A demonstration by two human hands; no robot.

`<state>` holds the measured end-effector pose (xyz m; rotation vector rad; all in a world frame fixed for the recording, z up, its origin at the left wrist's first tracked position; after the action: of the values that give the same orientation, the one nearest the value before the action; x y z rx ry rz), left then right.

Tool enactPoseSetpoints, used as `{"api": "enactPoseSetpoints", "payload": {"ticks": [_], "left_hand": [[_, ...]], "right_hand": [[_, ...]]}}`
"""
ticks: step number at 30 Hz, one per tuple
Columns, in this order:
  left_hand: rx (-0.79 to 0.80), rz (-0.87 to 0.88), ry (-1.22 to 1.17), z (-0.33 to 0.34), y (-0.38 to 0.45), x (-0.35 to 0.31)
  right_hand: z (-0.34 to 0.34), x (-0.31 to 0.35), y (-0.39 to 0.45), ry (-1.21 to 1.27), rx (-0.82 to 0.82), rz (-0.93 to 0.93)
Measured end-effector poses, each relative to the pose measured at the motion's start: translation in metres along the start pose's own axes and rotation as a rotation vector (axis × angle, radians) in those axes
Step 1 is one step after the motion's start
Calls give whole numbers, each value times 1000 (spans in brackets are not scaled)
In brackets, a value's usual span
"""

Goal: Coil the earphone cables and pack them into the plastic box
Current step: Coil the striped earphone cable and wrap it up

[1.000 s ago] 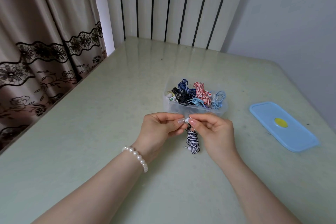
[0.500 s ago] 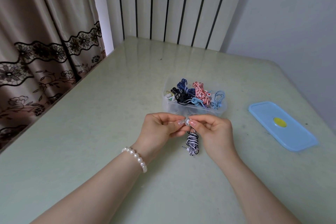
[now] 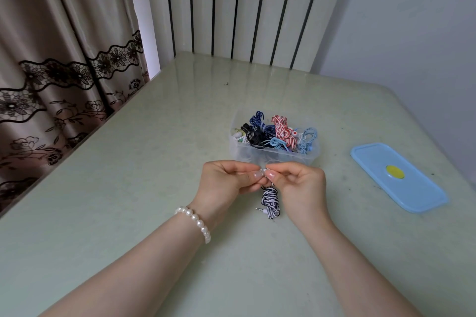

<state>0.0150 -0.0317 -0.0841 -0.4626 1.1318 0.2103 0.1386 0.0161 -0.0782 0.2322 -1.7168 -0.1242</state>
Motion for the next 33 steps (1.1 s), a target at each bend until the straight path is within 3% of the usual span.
{"api": "enactPoseSetpoints", "payload": {"ticks": [7, 14, 18, 21, 27, 33], "left_hand": [[-22, 7, -30, 5, -4, 0], [-27, 56, -39, 10, -9, 0], [7, 68, -46, 15, -13, 2], [26, 77, -53, 17, -14, 3], [5, 132, -17, 9, -7, -5], [7, 179, 103, 7, -4, -6]], "right_hand": [[-1, 8, -5, -73, -100, -74], [-1, 10, -8, -262, -230, -338], [-5, 7, -5, -282, -284, -375], [-9, 3, -3, -180, -256, -297], [-9, 4, 4, 236, -1, 61], [-9, 4, 2, 314, 55, 148]]}}
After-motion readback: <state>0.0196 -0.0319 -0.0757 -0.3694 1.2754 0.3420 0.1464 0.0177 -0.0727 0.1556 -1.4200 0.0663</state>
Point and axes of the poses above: each hand's wrist, its own y-axis towards the middle knuckle, its own z-axis out of the palm, x = y × z, the point moved 4 cm from there along y, towards the middle knuckle, and after that the axes turned 7 degrees about -x, right-handed, at the moved point
